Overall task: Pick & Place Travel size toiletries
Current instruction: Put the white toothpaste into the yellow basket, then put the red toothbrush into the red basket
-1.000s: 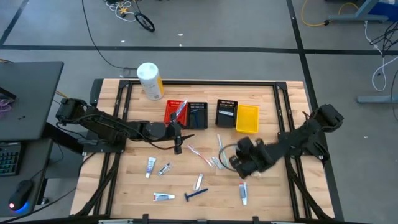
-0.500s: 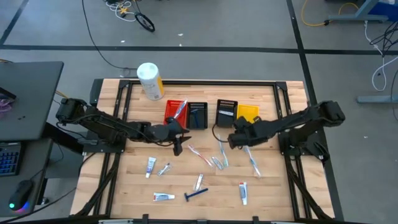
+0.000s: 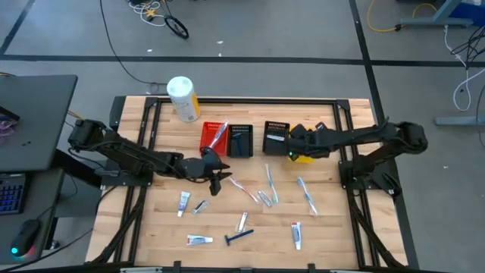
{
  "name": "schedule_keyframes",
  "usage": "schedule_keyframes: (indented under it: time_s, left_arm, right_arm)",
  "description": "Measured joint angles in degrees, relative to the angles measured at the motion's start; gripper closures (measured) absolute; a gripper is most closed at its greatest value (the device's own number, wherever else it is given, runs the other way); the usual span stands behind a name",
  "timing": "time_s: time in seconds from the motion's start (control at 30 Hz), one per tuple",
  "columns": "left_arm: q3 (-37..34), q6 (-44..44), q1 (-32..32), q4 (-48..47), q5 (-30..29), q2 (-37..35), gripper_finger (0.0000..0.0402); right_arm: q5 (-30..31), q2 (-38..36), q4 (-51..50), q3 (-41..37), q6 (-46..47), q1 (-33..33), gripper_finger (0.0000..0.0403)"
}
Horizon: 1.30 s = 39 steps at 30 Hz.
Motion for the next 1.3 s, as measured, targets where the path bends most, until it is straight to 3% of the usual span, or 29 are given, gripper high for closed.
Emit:
schedule_keyframes:
  time_s: [0.2,0.47,0.7,1.1,1.23,1.3]
  left_arm:
    - [0.00,-1.01,-1.29,0.02,-0.02,0.00,0.0256]
    - [-0.02,-4.69,-2.49,0.06,-2.33,-0.02,0.0256]
    - [-0.07,-5.19,-3.51,0.06,-6.03,-0.01,0.0255]
    - [-0.07,-7.09,-3.63,0.07,-6.08,-0.01,0.0255]
    - [-0.07,-7.09,-3.62,0.04,-6.08,-0.02,0.0255]
    - [-0.07,-7.09,-3.62,0.04,-6.05,-0.02,0.0255]
  right_arm:
    - [-8.54,0.02,7.79,-3.69,-10.07,-5.86,0.0311]
    - [-14.10,0.04,12.41,-6.90,-19.04,-11.38,0.0307]
    - [-15.72,0.06,13.39,-7.15,-21.82,-12.82,0.0286]
    - [-15.79,0.07,14.10,-7.10,-23.93,-12.80,0.0243]
    - [-14.53,0.07,9.60,-4.21,-22.86,-12.23,0.0242]
    - [-16.86,0.07,6.09,-2.05,-21.42,-11.61,0.0242]
